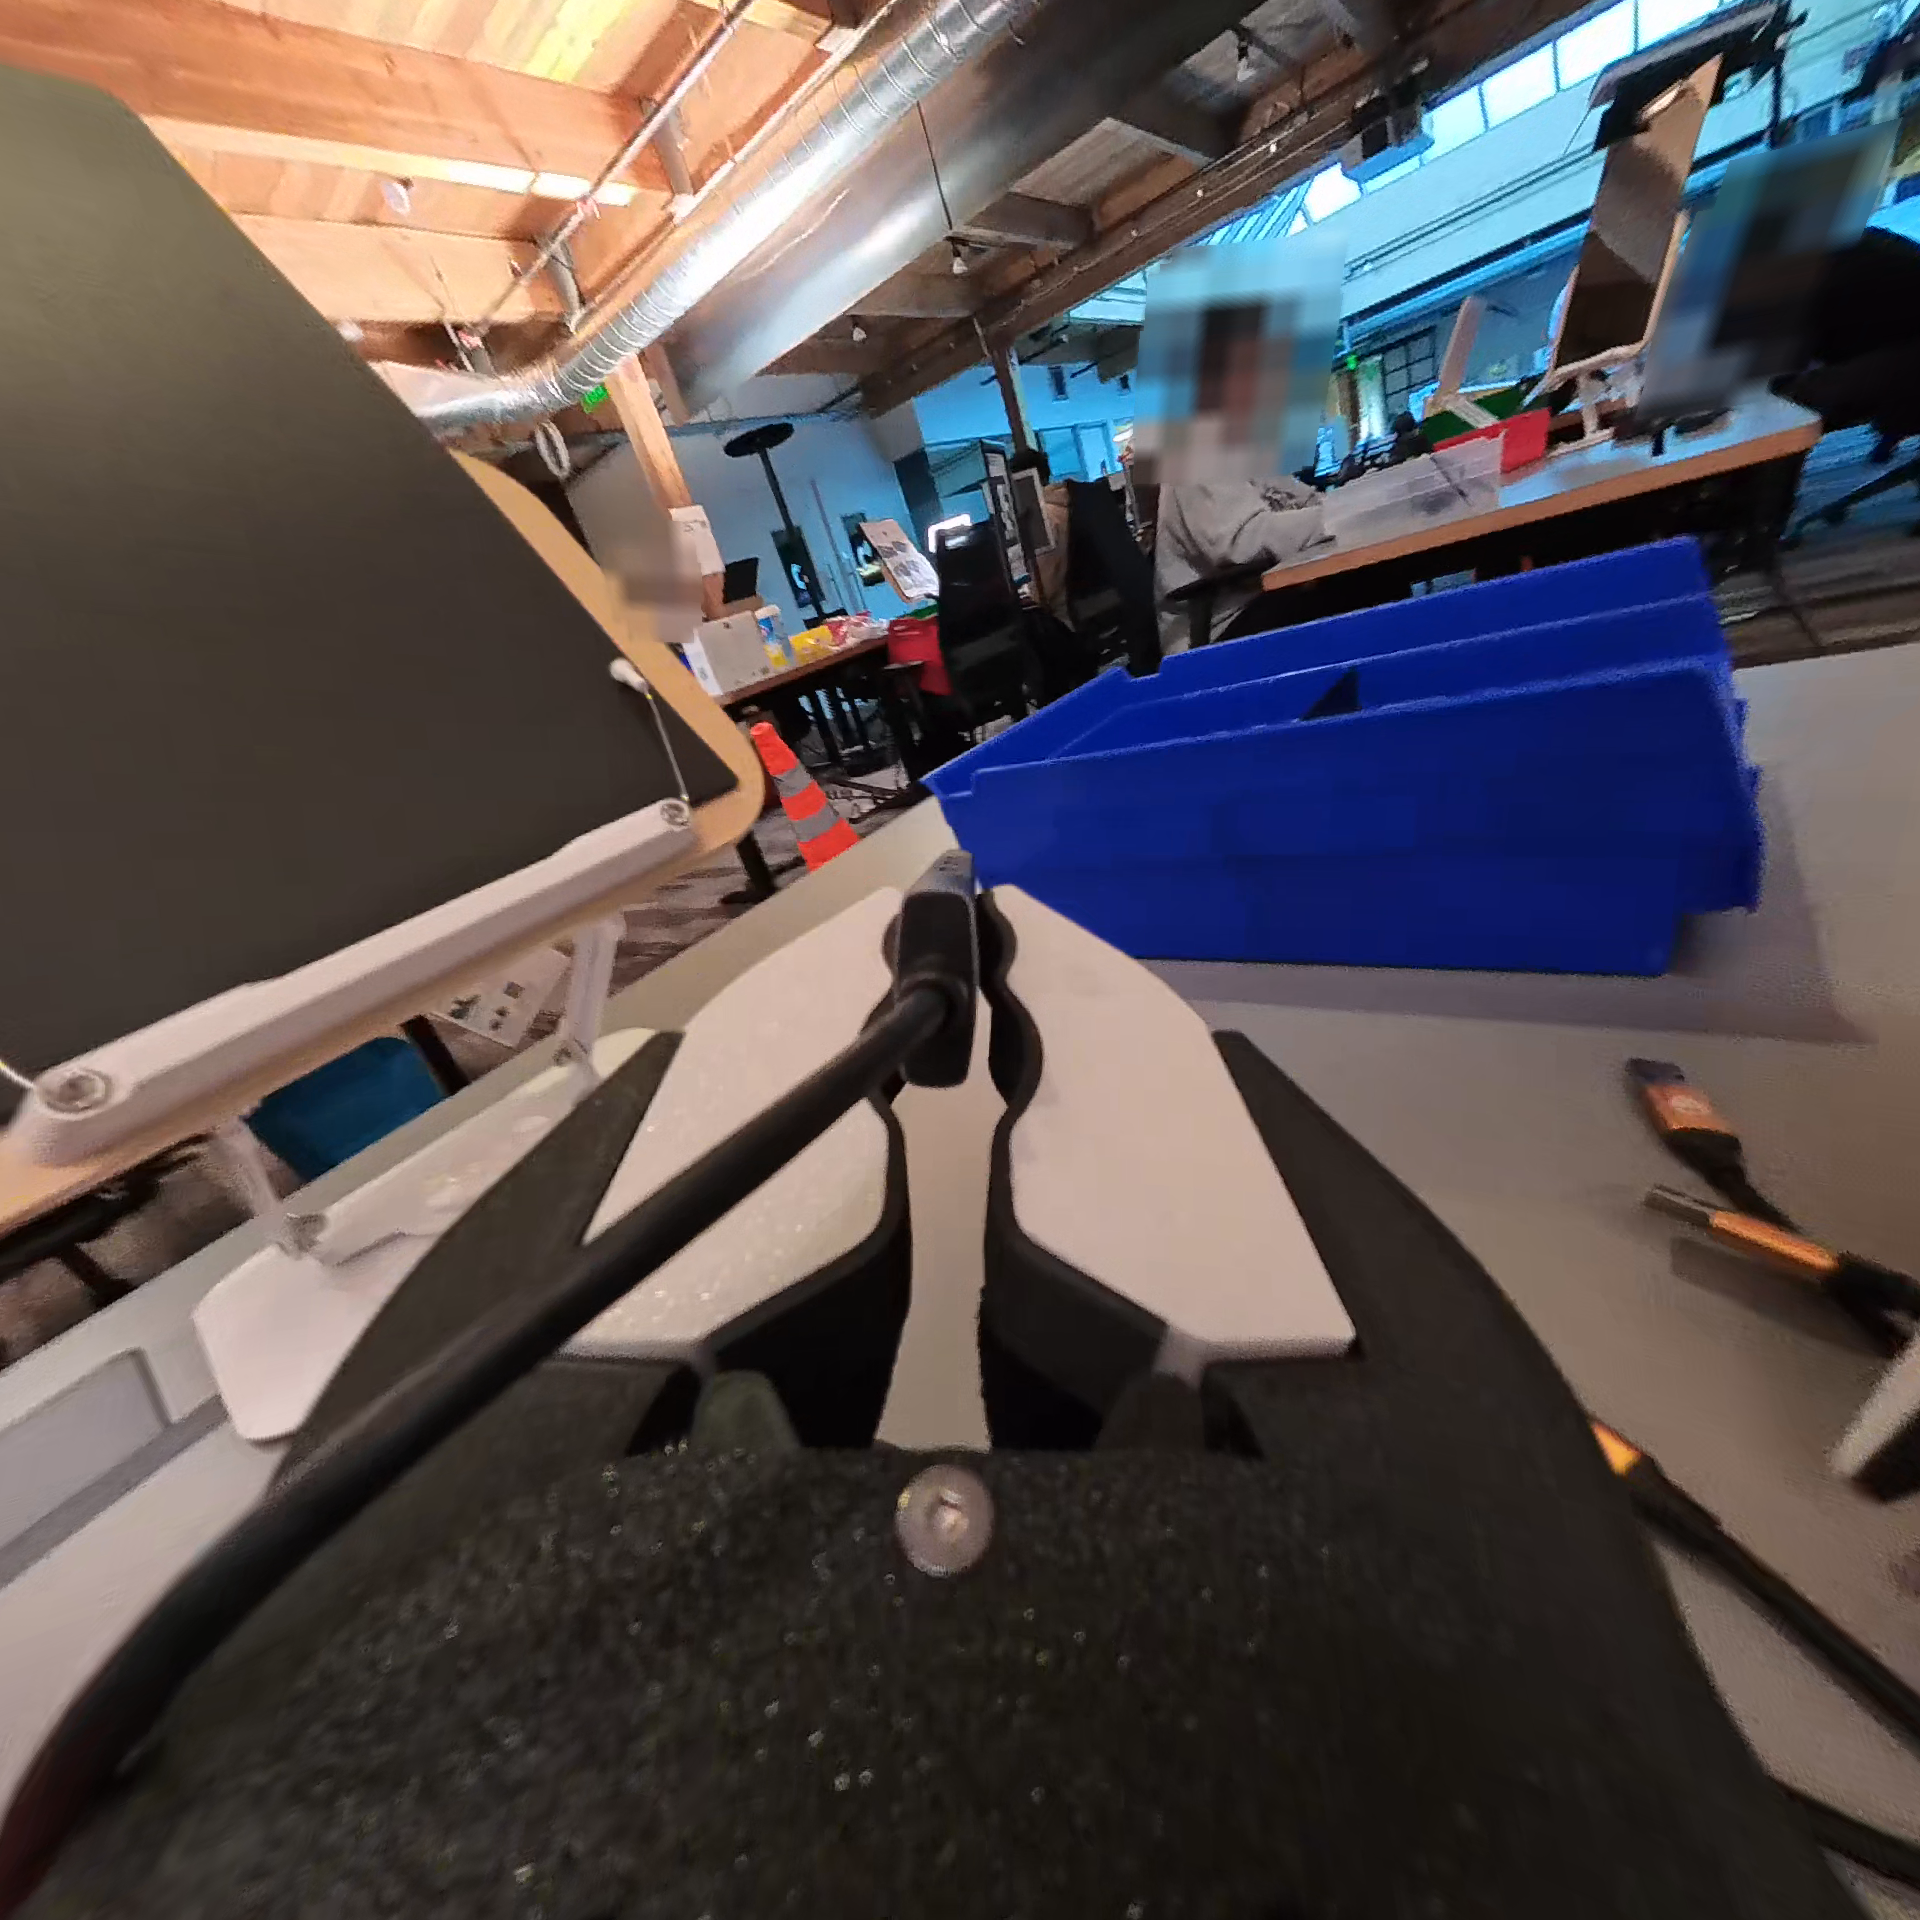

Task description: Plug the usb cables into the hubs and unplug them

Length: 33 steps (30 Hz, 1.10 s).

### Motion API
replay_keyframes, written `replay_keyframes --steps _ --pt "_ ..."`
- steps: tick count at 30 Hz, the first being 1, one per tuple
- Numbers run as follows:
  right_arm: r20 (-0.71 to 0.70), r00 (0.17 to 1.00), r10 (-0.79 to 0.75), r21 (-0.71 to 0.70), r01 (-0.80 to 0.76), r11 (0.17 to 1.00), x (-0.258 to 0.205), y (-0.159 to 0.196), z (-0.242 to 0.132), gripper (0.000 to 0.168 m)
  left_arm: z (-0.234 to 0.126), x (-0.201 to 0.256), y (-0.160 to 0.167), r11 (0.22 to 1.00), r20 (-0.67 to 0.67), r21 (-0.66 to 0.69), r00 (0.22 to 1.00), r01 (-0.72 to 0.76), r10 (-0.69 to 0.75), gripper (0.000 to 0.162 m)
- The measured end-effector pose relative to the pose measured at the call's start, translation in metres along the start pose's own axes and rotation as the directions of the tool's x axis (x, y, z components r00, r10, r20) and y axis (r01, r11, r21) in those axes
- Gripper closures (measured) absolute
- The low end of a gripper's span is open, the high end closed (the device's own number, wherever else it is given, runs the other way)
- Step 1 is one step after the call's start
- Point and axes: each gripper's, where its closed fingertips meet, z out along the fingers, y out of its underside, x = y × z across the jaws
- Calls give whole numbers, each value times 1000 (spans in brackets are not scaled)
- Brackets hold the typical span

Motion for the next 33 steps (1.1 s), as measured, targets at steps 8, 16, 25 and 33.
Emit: replay_keyframes --steps 8,16,25,33 --pt "-82 995 -59 -80 53 995 20 -8 26 147 -3 -1 1 997 -27 4 996 81 -80 153" --pt "201 904 -378 -72 399 914 -10 5 8 162 -1 4 5 997 -49 -21 996 69 -70 153" --pt "127 893 -432 78 426 902 18 -30 -57 164 -5 23 -3 1000 -115 14 993 -26 27 153" --pt "351 906 -238 -12 259 966 41 -60 -93 164 -10 76 -16 858 -115 94 851 -505 513 152"
